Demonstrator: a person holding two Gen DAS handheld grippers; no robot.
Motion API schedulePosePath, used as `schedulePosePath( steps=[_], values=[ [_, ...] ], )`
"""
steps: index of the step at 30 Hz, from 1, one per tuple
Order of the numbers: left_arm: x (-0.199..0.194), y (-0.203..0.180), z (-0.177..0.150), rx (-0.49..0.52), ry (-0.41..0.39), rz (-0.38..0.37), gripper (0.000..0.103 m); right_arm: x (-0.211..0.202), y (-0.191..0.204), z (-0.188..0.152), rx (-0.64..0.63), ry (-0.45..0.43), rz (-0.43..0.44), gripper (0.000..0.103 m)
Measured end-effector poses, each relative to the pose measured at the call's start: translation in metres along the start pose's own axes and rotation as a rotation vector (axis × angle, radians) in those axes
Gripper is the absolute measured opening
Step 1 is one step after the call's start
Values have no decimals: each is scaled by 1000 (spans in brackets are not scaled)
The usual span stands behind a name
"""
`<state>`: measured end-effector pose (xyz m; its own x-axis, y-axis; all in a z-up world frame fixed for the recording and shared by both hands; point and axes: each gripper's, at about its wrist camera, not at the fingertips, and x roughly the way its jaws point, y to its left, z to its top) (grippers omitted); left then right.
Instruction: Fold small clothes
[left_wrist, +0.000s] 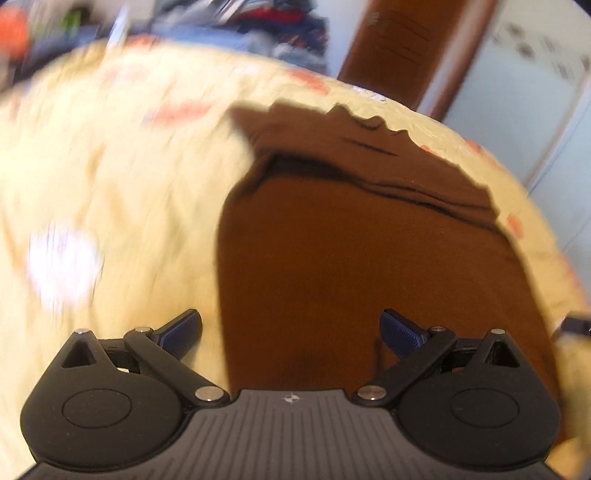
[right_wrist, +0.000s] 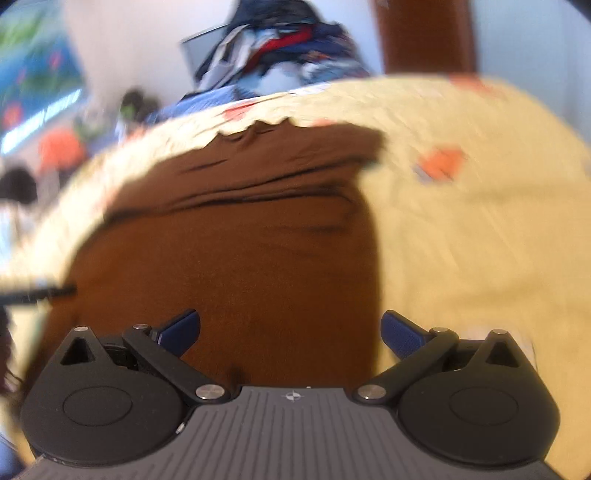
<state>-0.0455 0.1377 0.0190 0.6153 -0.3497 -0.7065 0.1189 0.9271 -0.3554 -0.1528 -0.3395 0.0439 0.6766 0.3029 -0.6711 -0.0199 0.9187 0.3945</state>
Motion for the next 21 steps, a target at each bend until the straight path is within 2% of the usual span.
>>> schedulePosePath(
  steps=[3, 4, 6, 9, 12, 16, 21],
  values=[
    [-13, 32, 0, -207, 66, -192, 103, -9, -31, -8, 204, 95, 113, 103],
    [-13, 45, 0, -289, 108, -279, 103, -11, -36, -13, 240, 121, 152, 103],
    [-10, 63, -4, -399, 167, -382, 103, -13, -40, -21, 267, 162, 232, 103],
    [-18, 72, -11, -406, 186, -397, 103, -12, -35, -30, 266, 241, 327, 103],
    [-22, 68, -19, -402, 216, -419, 103, -15, -31, -33, 255, 257, 341, 103],
    [-21, 60, -32, -410, 250, -471, 103, -14, -30, -38, 306, 273, 382, 103],
    [-23, 51, -37, -366, 305, -493, 103, -13, -27, -44, 338, 296, 429, 103]
  ],
)
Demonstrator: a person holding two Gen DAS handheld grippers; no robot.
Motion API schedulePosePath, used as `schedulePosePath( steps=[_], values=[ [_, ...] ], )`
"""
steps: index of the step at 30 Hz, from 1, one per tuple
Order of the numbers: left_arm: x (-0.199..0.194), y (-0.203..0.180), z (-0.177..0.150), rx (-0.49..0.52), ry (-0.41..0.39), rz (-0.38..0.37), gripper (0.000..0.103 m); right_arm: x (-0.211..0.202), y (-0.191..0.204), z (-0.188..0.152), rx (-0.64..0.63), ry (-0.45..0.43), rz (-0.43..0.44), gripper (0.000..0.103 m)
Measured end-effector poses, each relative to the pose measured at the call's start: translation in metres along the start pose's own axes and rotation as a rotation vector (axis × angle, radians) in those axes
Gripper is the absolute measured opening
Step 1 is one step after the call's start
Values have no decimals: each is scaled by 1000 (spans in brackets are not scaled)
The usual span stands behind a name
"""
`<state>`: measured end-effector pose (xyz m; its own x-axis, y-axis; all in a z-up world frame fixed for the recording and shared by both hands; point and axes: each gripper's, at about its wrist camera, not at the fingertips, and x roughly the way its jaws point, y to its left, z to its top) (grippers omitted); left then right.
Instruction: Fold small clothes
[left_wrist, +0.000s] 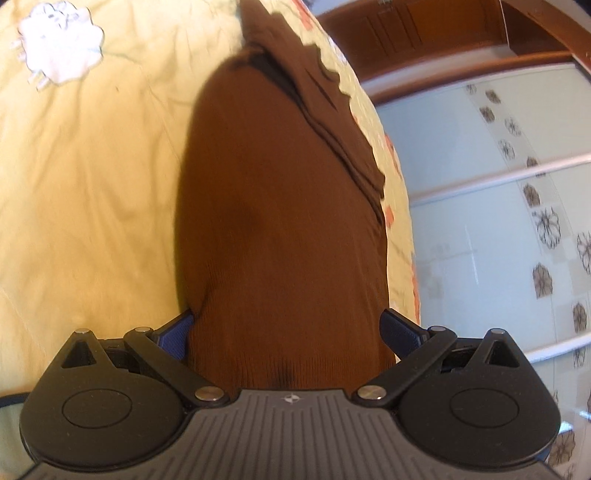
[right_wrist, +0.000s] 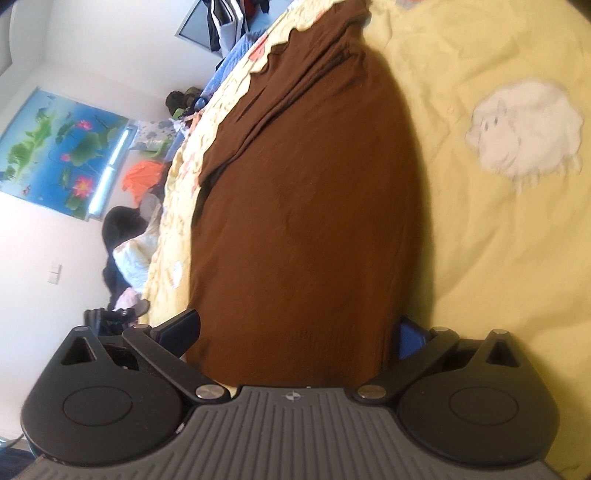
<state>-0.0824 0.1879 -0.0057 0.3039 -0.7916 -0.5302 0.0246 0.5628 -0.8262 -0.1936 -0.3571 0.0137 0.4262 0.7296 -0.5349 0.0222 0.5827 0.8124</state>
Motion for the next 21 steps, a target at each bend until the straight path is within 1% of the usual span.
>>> schedulePosePath(
  steps=[4, 7, 9, 12, 13, 14, 15, 16, 18, 21],
  values=[
    [-1, 2, -5, 2, 41, -12, 103, -2, -4, -6, 33, 11, 36, 103],
    [-3, 5, -7, -16, 37, -13, 103, -5, -9, -8, 61, -1, 66, 103],
    [-4, 2, -9, -5, 33, 6, 102, -5, -9, -7, 70, -5, 68, 103],
    [-3, -8, -12, 54, 36, 65, 96, -7, -10, -7, 71, -4, 56, 96],
    [-2, -12, -13, 79, 37, 90, 88, -8, -12, -7, 74, -5, 55, 93],
    [0, -16, -14, 108, 38, 122, 75, -8, -13, -7, 84, -7, 56, 90],
    [0, -19, -16, 138, 37, 153, 71, -10, -16, -6, 96, -11, 55, 88],
    [0, -22, -17, 160, 37, 172, 67, -12, -17, -6, 106, -19, 51, 84],
    [2, -25, -20, 190, 43, 192, 67, -15, -21, -7, 120, -31, 51, 83],
    [1, -26, -23, 219, 49, 206, 66, -17, -26, -10, 129, -38, 48, 75]
  ],
)
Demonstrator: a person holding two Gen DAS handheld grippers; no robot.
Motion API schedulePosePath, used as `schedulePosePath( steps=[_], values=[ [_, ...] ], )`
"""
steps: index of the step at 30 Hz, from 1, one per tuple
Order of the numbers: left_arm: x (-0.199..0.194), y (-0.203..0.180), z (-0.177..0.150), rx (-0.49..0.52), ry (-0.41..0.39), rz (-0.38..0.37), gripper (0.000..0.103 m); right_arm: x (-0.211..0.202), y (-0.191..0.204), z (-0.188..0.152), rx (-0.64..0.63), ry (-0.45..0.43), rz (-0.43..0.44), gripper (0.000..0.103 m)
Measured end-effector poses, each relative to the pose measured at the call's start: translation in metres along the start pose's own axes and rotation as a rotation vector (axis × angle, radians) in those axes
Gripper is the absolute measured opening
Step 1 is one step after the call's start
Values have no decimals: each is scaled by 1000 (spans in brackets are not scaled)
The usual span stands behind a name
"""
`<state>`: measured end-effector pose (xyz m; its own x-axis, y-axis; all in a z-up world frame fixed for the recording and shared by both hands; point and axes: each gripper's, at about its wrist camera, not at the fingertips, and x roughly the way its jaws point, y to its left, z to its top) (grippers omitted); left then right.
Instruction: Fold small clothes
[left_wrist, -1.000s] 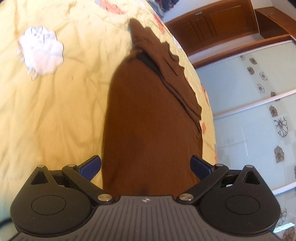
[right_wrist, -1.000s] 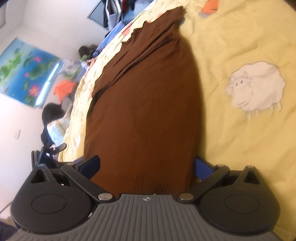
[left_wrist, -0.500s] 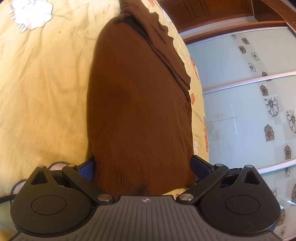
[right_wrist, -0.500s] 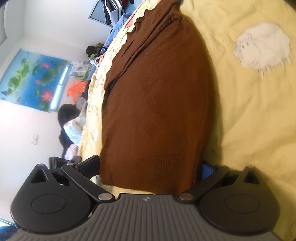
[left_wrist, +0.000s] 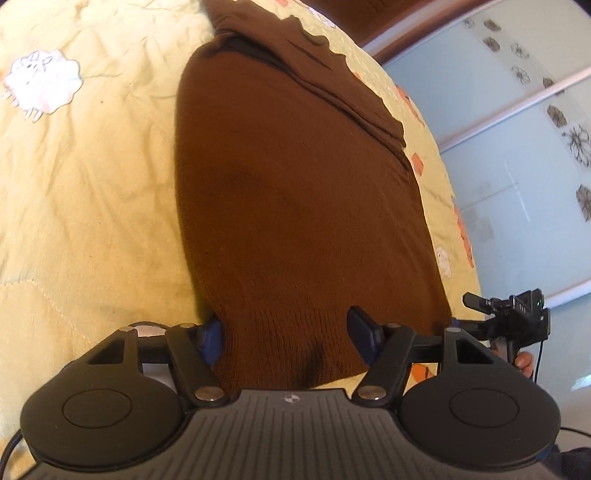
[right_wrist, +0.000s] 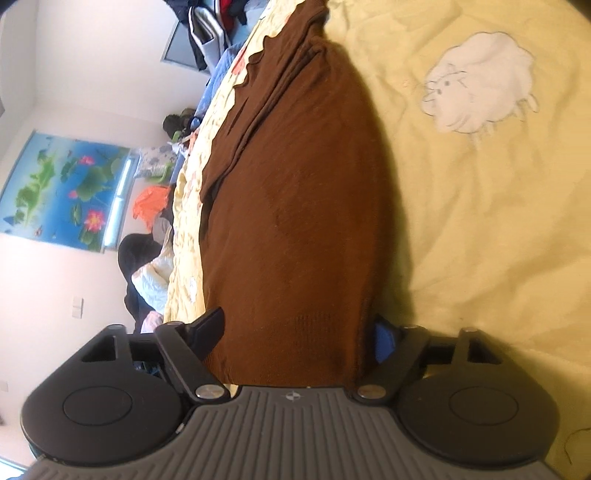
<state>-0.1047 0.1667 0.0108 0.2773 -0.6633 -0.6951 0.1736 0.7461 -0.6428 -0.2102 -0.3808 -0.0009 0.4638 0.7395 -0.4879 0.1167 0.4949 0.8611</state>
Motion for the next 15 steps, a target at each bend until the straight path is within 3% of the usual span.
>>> schedulePosePath(
  steps=[1, 2, 3, 4, 6, 8, 10, 15],
  values=[
    [0, -1, -1, 12, -1, 14, 52, 0, -1, -1, 3, -3, -1, 71],
    [2, -1, -2, 21, 13, 36, 19, 0, -2, -2, 6, -5, -5, 56],
    [9, -2, -2, 25, 26, 74, 8, 1, -4, -3, 1, 3, -20, 43],
    [9, 0, -2, 20, 13, 80, 5, 3, -5, -4, -12, 13, -44, 15],
    [8, 1, -3, 14, 6, 86, 5, 4, -7, -9, -34, 2, -63, 14],
    [3, -4, -1, 44, -7, 117, 5, 1, -6, -11, -46, -19, -47, 14],
    [-3, -8, 6, 64, -22, 103, 5, -4, 0, -10, -58, -44, -19, 14],
    [-20, -19, 62, 139, -166, 69, 5, -4, 28, 29, -109, -98, 71, 14]
  ],
)
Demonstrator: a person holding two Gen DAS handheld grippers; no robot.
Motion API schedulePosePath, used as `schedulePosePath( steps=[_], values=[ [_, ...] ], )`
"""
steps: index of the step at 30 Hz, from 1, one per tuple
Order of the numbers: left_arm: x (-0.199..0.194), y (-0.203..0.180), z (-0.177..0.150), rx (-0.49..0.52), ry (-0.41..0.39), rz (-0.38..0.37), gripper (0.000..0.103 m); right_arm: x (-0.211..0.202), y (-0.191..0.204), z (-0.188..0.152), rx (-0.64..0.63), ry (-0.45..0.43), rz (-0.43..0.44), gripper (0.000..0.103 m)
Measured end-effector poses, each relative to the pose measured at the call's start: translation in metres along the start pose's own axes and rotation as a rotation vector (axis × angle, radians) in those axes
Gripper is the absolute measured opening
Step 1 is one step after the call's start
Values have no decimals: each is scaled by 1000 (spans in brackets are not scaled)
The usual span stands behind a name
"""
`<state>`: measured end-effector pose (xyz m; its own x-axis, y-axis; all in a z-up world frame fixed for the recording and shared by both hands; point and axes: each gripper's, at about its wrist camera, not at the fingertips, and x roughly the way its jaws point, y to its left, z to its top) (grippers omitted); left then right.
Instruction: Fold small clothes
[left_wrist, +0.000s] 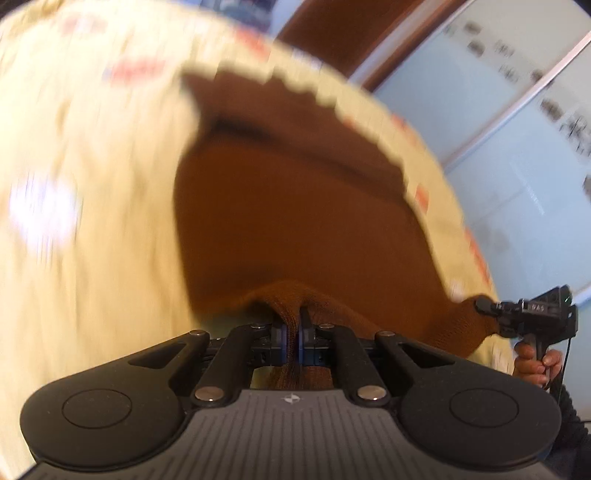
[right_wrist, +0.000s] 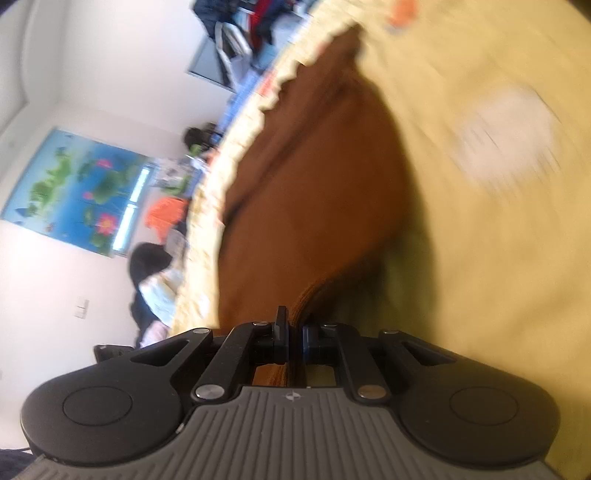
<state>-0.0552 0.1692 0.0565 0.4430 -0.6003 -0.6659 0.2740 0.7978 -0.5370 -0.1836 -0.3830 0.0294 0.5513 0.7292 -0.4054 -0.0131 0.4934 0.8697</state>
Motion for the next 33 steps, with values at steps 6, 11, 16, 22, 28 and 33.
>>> schedulePosePath(
  steps=[6, 11, 16, 22, 28, 33],
  values=[
    [34, -7, 113, 51, -154, -11, 5, 53, 20, 111, -61, -94, 81, 14],
    [100, 8, 206, 0, -290, 122, 11, 121, 10, 224, 44, -187, 81, 19],
    [126, 51, 221, -286, -222, 135, 36, 165, -11, 265, 173, -266, -140, 100],
    [69, 76, 155, -331, -373, 178, 97, 134, -2, 218, -45, -266, -205, 101],
    [94, 80, 125, -321, -208, 150, 97, 107, -15, 173, -142, -206, -401, 101],
    [112, 63, 120, -258, -146, 106, 97, 127, 1, 154, -227, -130, -391, 103]
  ],
)
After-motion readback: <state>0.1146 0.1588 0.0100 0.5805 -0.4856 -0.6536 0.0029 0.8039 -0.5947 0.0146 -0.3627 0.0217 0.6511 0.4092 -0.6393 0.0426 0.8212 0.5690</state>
